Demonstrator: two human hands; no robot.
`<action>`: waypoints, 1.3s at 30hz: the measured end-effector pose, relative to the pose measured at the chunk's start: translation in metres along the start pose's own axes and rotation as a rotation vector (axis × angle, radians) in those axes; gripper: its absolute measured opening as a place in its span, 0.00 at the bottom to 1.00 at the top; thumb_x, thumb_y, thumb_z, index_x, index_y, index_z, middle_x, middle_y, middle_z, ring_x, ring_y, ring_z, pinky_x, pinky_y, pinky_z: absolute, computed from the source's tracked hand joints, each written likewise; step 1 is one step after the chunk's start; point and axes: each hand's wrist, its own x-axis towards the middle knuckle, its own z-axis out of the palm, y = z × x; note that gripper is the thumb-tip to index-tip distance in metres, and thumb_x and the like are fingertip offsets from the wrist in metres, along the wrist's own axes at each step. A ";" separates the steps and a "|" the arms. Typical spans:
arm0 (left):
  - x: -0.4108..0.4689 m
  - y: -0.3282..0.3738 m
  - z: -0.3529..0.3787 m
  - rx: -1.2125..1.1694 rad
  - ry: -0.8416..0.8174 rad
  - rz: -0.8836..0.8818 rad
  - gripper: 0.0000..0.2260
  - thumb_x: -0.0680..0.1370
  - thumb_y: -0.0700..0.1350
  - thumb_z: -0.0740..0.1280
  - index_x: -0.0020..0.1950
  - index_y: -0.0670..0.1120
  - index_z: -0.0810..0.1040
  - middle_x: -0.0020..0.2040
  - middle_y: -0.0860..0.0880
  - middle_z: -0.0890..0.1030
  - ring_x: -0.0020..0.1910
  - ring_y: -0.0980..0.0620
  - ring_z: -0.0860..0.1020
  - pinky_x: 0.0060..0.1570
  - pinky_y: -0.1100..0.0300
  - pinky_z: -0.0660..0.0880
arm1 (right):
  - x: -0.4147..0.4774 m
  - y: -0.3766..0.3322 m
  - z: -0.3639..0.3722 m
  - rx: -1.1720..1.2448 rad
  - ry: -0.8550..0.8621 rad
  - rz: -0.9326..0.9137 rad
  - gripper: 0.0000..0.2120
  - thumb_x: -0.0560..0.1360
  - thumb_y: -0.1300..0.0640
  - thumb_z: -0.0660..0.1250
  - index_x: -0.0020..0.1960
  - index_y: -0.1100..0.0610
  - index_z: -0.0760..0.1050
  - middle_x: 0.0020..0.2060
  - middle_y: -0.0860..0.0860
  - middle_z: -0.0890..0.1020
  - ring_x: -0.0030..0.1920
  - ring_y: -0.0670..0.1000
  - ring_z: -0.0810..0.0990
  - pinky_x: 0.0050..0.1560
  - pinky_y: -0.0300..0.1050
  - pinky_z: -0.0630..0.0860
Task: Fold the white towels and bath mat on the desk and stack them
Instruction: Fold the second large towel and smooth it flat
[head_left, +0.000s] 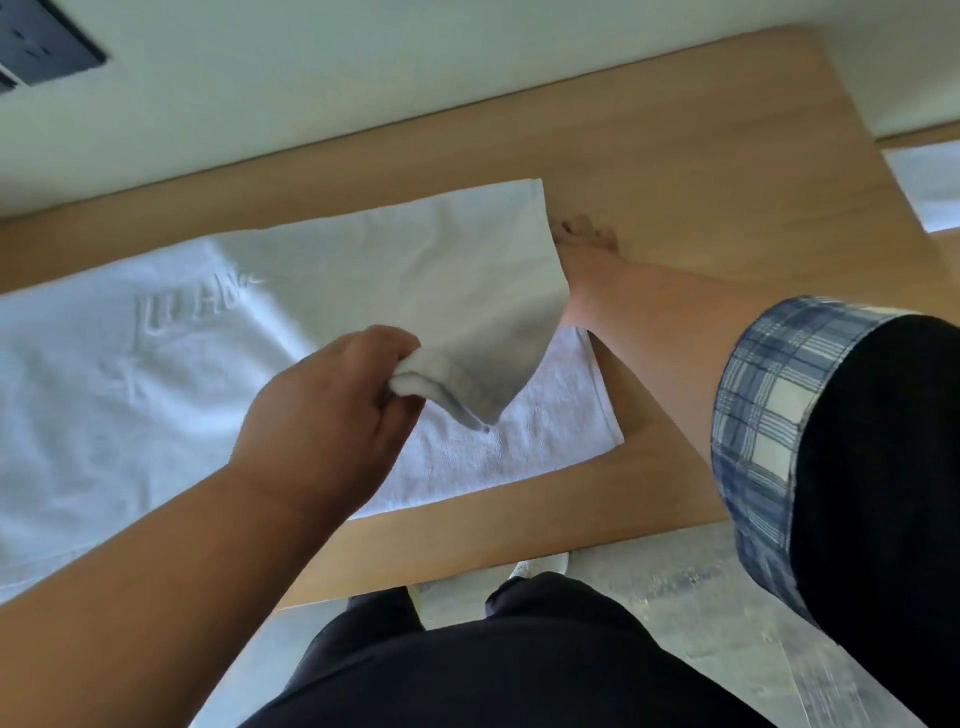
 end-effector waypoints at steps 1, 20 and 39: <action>-0.005 0.001 0.005 0.023 -0.040 0.021 0.10 0.78 0.56 0.56 0.51 0.54 0.73 0.38 0.60 0.72 0.33 0.54 0.68 0.30 0.65 0.64 | 0.000 0.002 -0.001 0.016 -0.010 0.010 0.32 0.70 0.45 0.60 0.73 0.41 0.61 0.69 0.47 0.64 0.64 0.58 0.62 0.54 0.54 0.58; 0.008 0.044 0.100 0.091 -0.341 0.044 0.16 0.83 0.59 0.50 0.41 0.53 0.67 0.37 0.54 0.70 0.31 0.53 0.72 0.27 0.59 0.58 | -0.061 0.011 -0.026 1.284 -0.407 0.284 0.20 0.75 0.41 0.71 0.58 0.55 0.79 0.42 0.50 0.84 0.35 0.49 0.83 0.37 0.45 0.78; -0.033 0.009 0.109 -0.057 -0.496 0.176 0.20 0.81 0.53 0.67 0.72 0.61 0.69 0.70 0.54 0.72 0.68 0.51 0.69 0.65 0.53 0.69 | -0.120 -0.016 0.018 0.829 -0.025 0.447 0.16 0.78 0.44 0.63 0.58 0.55 0.70 0.53 0.54 0.79 0.50 0.58 0.78 0.49 0.48 0.74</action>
